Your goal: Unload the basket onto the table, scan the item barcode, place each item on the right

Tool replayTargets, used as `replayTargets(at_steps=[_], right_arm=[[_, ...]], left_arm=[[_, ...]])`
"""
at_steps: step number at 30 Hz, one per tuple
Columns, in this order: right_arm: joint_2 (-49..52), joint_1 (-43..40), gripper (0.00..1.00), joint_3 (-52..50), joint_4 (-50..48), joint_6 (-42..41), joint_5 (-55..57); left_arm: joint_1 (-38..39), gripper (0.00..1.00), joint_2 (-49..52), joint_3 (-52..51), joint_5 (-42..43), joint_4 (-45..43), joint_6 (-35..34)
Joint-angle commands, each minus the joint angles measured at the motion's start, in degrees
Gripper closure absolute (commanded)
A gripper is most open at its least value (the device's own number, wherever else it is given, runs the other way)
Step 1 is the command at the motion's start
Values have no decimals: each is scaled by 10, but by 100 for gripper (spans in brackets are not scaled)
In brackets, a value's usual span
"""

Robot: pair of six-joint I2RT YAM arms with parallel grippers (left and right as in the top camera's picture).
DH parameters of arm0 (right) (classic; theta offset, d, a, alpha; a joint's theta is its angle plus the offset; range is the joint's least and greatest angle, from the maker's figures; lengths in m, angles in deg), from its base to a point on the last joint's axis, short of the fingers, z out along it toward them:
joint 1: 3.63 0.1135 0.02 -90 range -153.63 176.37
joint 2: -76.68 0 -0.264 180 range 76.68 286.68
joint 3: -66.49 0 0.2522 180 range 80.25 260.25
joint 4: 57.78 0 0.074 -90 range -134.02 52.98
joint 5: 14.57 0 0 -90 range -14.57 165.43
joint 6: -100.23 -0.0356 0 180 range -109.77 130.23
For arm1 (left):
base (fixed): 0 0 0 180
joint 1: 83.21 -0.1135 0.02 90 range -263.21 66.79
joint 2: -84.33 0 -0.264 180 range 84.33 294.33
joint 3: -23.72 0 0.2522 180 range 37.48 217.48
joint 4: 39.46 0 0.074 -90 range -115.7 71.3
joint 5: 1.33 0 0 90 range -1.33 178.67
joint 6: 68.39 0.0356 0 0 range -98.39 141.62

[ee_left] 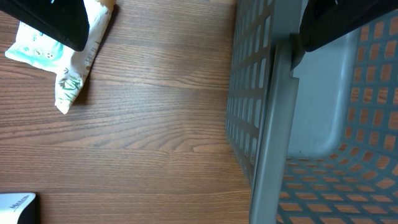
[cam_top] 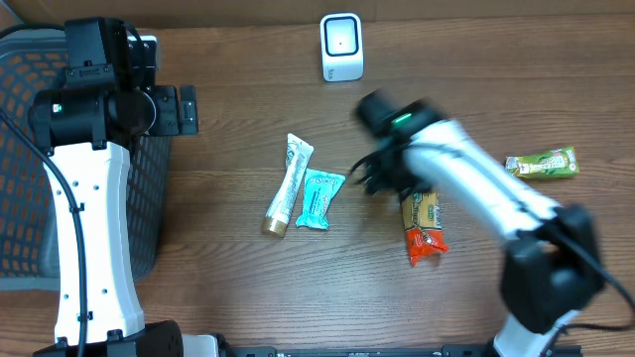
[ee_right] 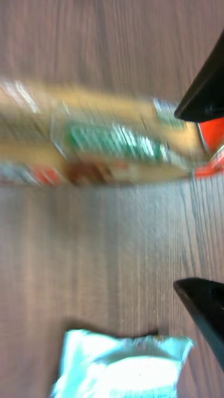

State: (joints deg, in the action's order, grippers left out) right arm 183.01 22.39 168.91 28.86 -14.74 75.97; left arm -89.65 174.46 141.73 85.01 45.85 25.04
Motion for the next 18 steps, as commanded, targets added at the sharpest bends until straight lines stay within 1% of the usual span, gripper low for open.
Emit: replayTargets(at_steps=[1,3,4,7,12,18], right_arm=[[-20,-93,13,3,-8,144,-168],[-16,-138,11,-15,-24,189,-226],[-14,-154,8,-26,-35,196,-238],[-5,-188,4,-69,-85,197,-241],[5,-200,2,-127,-142,223,-249],[6,-198,2,-184,-211,225,-249]], left_arm=[[-3,1,5,5,5,-2,9],[-3,0,5,5,5,-2,9],[-3,0,5,5,5,-2,9],[-3,0,5,5,5,-2,9],[-3,1,5,5,5,-2,9],[-3,0,5,5,5,-2,9]])
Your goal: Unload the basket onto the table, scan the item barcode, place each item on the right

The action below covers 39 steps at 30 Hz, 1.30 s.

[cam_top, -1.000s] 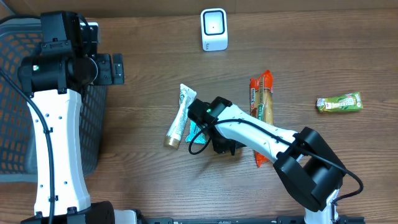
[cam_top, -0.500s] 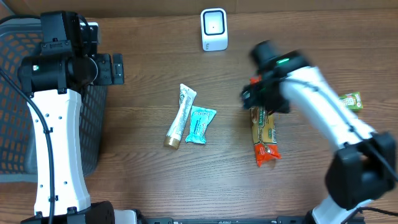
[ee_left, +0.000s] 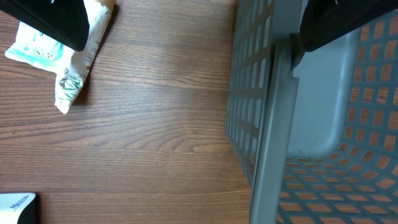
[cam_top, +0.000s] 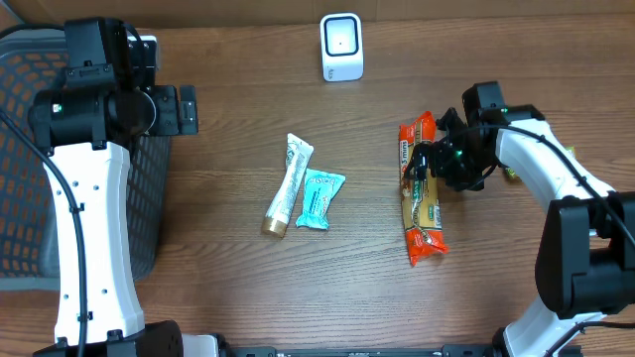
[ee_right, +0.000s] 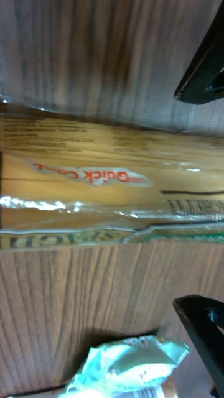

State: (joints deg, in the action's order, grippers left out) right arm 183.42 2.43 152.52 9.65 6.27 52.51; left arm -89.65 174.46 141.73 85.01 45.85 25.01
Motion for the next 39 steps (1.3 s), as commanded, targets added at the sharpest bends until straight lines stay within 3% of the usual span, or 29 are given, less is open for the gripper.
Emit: replayTargets(at_steps=[1,4,10,16,18,22,25,28,34,39], right_arm=[[2,2,2,-27,-27,14,-14],[2,2,4,-46,-51,14,-14],[2,4,20,-53,-78,10,-32],[8,11,22,-78,-112,-1,-31],[10,11,27,-89,-122,-7,-31],[11,11,54,-92,-123,-10,-31],[11,11,82,-87,-123,-22,-27],[10,11,96,-60,-93,-22,-19],[9,23,96,50,26,-43,105],[9,85,96,111,99,-209,372]], left_arm=[[-3,1,5,5,5,-2,9],[-3,0,5,5,5,-2,9],[-3,1,5,5,5,-2,9],[-3,0,5,5,5,-2,9],[-3,0,5,5,5,-2,9],[-3,0,5,5,5,-2,9],[-3,0,5,5,5,-2,9],[-3,0,5,5,5,-2,9],[-3,0,5,5,5,-2,9],[-3,0,5,5,5,-2,9]])
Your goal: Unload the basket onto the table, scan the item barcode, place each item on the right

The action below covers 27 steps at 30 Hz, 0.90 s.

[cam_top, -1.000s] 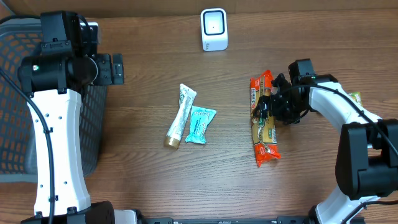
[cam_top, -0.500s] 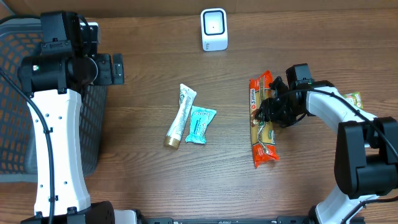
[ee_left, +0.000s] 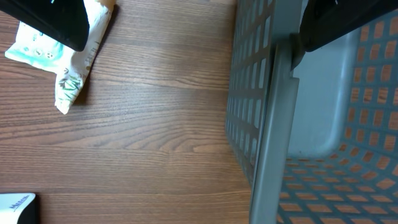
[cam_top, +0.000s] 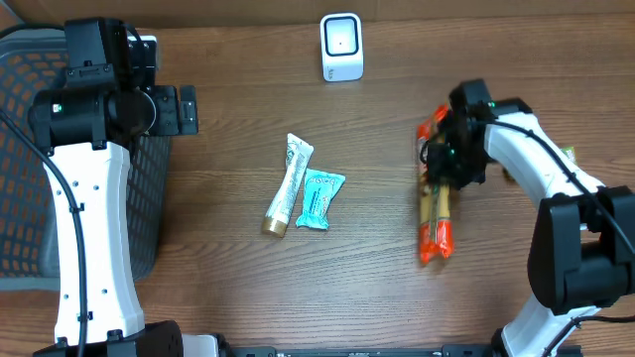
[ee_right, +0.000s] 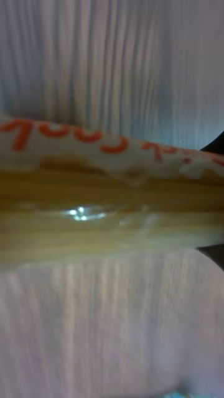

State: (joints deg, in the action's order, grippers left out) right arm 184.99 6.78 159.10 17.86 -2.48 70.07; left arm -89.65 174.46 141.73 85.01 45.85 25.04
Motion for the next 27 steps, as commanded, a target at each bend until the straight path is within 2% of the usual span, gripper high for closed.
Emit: replayTargets(at_steps=[1,5,10,16,20,27], right_arm=[[-6,58,96,46,21,-149,239],[-3,123,96,41,29,-229,328],[27,194,93,40,10,-235,338],[64,242,75,40,6,-228,331],[64,267,74,45,-1,-225,287],[60,279,71,80,-2,-154,129]], left_arm=[[-3,0,5,5,5,-2,9],[-3,0,5,5,5,-2,9],[-3,1,5,5,5,-2,9],[-3,0,5,5,5,-2,9],[-3,0,5,5,5,-2,9],[-3,0,5,5,5,-2,9]])
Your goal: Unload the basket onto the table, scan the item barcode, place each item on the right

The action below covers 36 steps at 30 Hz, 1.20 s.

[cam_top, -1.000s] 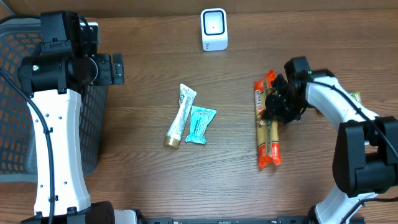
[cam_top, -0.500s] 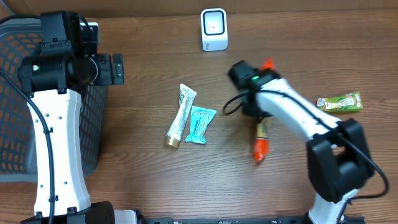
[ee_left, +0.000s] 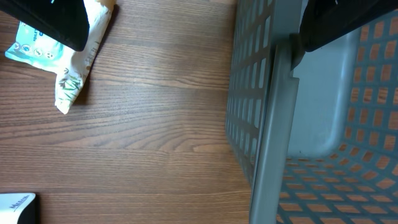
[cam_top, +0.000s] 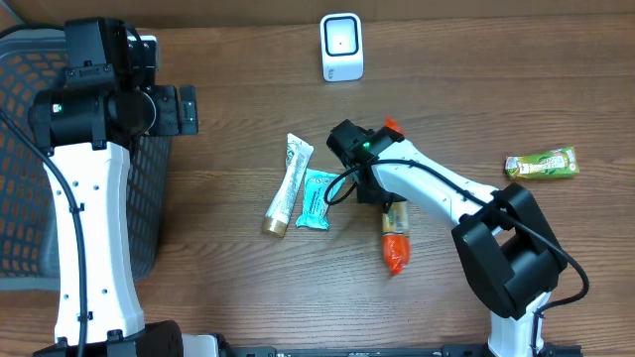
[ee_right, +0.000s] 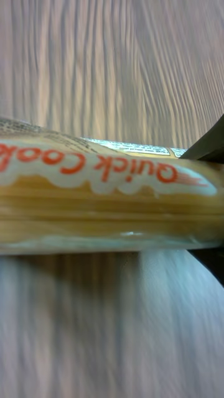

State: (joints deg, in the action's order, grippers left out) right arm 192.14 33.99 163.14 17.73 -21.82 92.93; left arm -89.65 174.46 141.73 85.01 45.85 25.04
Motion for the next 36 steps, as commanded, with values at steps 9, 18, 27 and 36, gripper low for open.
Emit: replayTargets(at_steps=[9,18,27,36], right_arm=[[-28,5,43,143,75,85,-158],[-33,5,33,150,113,115,-226],[-33,17,33,71,91,154,-363],[-33,17,35,-63,32,154,-430]], left_arm=[[-3,0,5,5,5,-2,9],[-3,0,5,5,5,-2,9],[-3,0,5,5,5,-2,9],[-3,0,5,5,5,-2,9]])
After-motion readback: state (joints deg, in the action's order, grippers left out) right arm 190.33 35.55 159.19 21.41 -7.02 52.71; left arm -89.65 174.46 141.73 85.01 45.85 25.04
